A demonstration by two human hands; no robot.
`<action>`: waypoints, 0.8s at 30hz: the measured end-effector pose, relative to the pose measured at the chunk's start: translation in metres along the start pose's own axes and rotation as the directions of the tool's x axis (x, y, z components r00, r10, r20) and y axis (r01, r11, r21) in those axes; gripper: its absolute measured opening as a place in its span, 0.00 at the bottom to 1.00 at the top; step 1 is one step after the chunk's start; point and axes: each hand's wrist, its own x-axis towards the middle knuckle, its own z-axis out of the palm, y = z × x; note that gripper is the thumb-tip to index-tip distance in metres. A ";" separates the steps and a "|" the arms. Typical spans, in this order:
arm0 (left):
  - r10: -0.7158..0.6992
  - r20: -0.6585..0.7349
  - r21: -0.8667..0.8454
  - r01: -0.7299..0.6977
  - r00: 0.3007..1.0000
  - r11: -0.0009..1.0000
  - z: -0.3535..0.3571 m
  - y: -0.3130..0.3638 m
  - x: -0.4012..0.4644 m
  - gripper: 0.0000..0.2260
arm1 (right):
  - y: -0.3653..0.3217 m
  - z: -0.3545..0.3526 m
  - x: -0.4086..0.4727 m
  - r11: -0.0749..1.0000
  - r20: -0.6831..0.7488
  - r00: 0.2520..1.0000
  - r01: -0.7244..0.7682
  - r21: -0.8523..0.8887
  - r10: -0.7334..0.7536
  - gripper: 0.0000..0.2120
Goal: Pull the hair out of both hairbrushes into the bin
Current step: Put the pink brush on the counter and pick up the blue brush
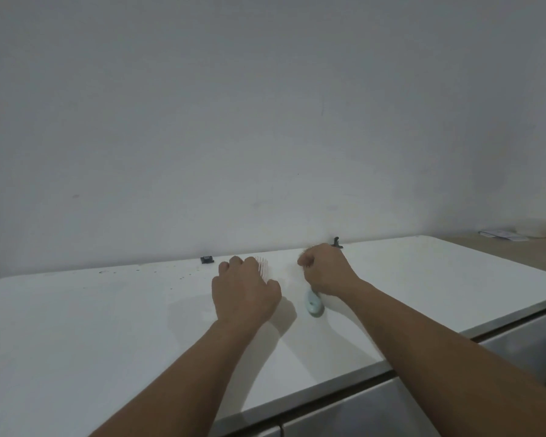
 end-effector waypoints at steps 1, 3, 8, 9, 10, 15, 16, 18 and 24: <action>0.056 -0.030 0.019 -0.055 0.998 0.998 0.001 0.003 0.000 0.15 | 0.001 -0.003 0.001 1.000 -0.039 0.999 0.001 0.024 0.000 0.14; 0.143 -0.043 0.017 -0.142 0.989 0.990 0.004 0.010 0.001 0.13 | 0.003 -0.010 0.002 0.998 -0.089 0.996 0.003 0.055 0.002 0.13; 0.230 0.076 -0.076 -0.224 0.970 0.972 0.017 0.031 0.002 0.15 | 0.018 -0.021 0.008 1.000 -0.064 0.998 -0.023 0.012 0.024 0.16; 0.230 0.098 -0.085 -0.222 0.968 0.971 0.021 0.035 0.001 0.15 | 0.023 -0.021 0.010 1.000 -0.019 1.000 -0.016 -0.009 0.016 0.18; 0.223 0.117 -0.094 -0.213 0.968 0.973 0.024 0.040 0.001 0.16 | 0.027 -0.021 0.010 0.999 0.032 0.999 -0.004 -0.033 0.005 0.20; 0.132 0.265 -0.178 -0.086 0.955 0.980 0.034 0.055 -0.002 0.16 | 0.032 -0.028 0.003 0.984 0.160 0.983 0.112 -0.140 -0.089 0.21; 0.114 0.298 -0.221 -0.048 0.948 0.974 0.037 0.057 -0.002 0.14 | 0.032 -0.028 0.001 0.984 0.152 0.984 0.118 -0.131 -0.098 0.21; 0.079 0.358 -0.310 0.039 0.930 0.950 0.039 0.060 0.001 0.09 | 0.035 -0.027 0.000 0.992 0.120 0.988 0.107 -0.067 -0.099 0.20; 0.000 0.599 -0.372 0.279 0.801 0.885 0.021 0.066 0.006 0.10 | 0.048 -0.025 -0.002 0.879 0.037 0.985 -0.169 0.446 0.171 0.10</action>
